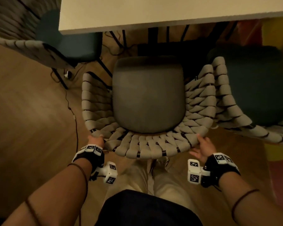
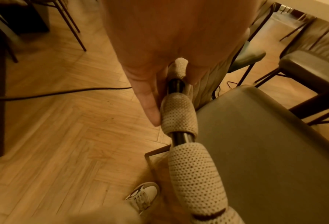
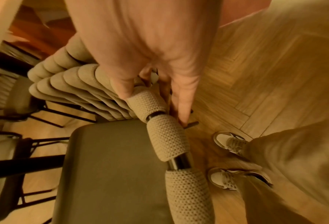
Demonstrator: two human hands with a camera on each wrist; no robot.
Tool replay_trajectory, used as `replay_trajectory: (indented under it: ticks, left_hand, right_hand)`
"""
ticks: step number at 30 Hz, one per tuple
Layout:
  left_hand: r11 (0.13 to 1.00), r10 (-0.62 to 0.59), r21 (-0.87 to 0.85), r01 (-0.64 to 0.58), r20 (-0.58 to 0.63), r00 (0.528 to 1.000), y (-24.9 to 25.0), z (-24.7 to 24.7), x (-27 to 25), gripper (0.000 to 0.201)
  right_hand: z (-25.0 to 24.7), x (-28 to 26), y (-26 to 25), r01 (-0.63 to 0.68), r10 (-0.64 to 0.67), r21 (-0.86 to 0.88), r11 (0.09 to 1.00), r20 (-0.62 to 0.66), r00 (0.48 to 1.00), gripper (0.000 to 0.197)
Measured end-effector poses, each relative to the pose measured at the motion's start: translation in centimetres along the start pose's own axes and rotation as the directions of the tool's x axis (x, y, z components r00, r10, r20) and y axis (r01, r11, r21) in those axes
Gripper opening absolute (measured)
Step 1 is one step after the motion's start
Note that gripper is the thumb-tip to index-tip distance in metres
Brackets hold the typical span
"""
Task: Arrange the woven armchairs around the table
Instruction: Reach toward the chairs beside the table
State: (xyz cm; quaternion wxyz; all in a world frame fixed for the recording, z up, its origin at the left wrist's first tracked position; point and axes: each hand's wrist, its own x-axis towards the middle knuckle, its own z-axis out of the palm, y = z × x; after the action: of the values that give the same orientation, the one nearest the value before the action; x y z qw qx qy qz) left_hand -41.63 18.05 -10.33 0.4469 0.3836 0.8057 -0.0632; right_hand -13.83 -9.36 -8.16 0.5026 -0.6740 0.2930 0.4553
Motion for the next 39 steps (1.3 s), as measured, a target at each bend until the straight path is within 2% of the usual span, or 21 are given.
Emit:
replay_trajectory:
  ticks: [6,13,19,25,31,35,39]
  left_hand:
    - [1.0,0.02,0.003,-0.02,-0.036,0.999,-0.5,0.6,2.6,0.047]
    - [0.998,0.004,-0.06,-0.004,-0.015,1.0,3.6,0.8,-0.5,0.042]
    - [0.999,0.0,-0.05,0.001,0.001,1.0,3.7,0.5,-0.6,0.047]
    - [0.999,-0.015,0.038,0.014,0.012,1.0,2.7,0.9,5.1,0.059]
    - [1.0,-0.001,0.015,0.001,0.054,0.999,3.8,0.6,1.6,0.049]
    - [0.999,0.003,0.048,-0.005,0.054,0.999,3.9,0.5,0.9,0.063]
    - [0.991,0.044,0.119,-0.054,0.082,0.996,4.3,-0.1,0.0,0.056]
  right_hand:
    - [0.7,0.6,-0.8,0.027,-0.027,0.01,1.0,-0.029,0.999,0.038]
    - [1.5,1.9,-2.9,0.042,-0.041,0.015,0.999,-0.027,0.999,0.04]
    - [1.8,1.7,-2.9,0.053,-0.053,0.015,0.998,-0.056,0.997,0.045]
    - [1.8,2.0,-2.9,0.074,-0.073,0.014,0.997,-0.053,0.996,0.043]
    - [1.3,2.2,-3.0,0.09,-0.09,-0.009,0.996,-0.061,0.994,0.042]
    - [1.1,2.2,-3.1,0.087,-0.088,-0.019,0.996,-0.072,0.993,0.044]
    - [1.2,2.3,-2.9,0.089,-0.091,-0.031,0.996,-0.072,0.993,0.044]
